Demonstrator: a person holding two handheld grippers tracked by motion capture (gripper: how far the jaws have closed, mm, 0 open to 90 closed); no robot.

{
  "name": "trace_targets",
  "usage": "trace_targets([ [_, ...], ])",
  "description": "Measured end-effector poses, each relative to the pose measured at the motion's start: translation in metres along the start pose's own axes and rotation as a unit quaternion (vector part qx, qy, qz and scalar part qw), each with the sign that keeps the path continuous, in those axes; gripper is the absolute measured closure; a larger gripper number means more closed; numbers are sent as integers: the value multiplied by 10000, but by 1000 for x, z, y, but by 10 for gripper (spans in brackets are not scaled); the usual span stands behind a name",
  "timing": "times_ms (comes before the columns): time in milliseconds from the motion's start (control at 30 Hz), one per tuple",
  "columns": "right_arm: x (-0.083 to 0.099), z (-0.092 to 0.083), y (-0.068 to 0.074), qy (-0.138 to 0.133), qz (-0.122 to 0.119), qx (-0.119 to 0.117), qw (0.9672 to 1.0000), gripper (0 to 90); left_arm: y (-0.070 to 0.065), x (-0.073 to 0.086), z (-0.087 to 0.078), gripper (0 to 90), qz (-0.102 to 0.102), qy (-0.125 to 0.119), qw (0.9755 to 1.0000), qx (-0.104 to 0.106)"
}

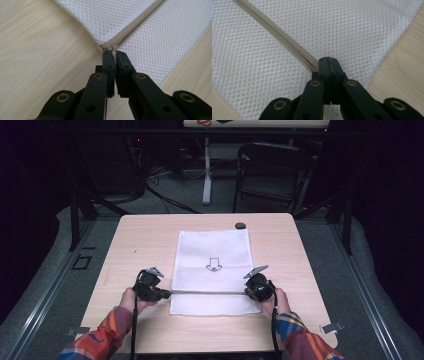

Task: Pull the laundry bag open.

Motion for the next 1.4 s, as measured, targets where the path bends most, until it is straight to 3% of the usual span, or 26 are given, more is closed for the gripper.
trace_targets([
  [400, 1, -1, -1, -7, 123, -68, 9999, 900, 1, 0, 0, 869, -50, -2, 10000, -28],
  [467, 0, 0, 0, -124, 200, -64, 9997, 900, 1, 0, 0, 869, 1, 14, 10000, -49],
  [533, 1, -1, -1, -49, 91, -80, 9999, 900, 0, 0, 1, 868, -59, 11, 10000, -61],
  [600, 0, 0, -1, -162, -20, -88, 9998, 900, 1, 1, 1, 867, -33, 30, 10000, -55],
  [700, 1, -1, 0, -129, 61, -154, 9998, 898, 0, 1, 3, 864, -69, 23, 10000, -38],
  [833, 0, 0, 0, -170, 93, -127, 9997, 882, 0, 1, 4, 856, 53, 104, 9999, -87],
  [1033, 0, 0, 1, -147, 46, -109, 9998, 863, 0, -1, 5, 827, 84, 128, 9998, -137],
  [1133, -1, -1, 2, -121, 28, -148, 9998, 799, -2, -2, 4, 754, 129, 133, 9998, -85],
  [1233, -4, -5, 0, -41, 21, -12, 10000, 681, -5, -4, 3, 632, 143, 140, 9998, -31],
  [1400, -10, -14, -2, -111, 62, 5, 9999, 536, -7, -10, -3, 434, 96, 59, 9999, -122],
])
Point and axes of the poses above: each handheld gripper's, and its own axes: z roughly forward along the jaws, x roughly out of its underside, y roughly to its left, the point moved 10 cm from there along z, roughly forward along the jaws, and after that the axes turned 14 degrees about -y, right-handed, at the moved point
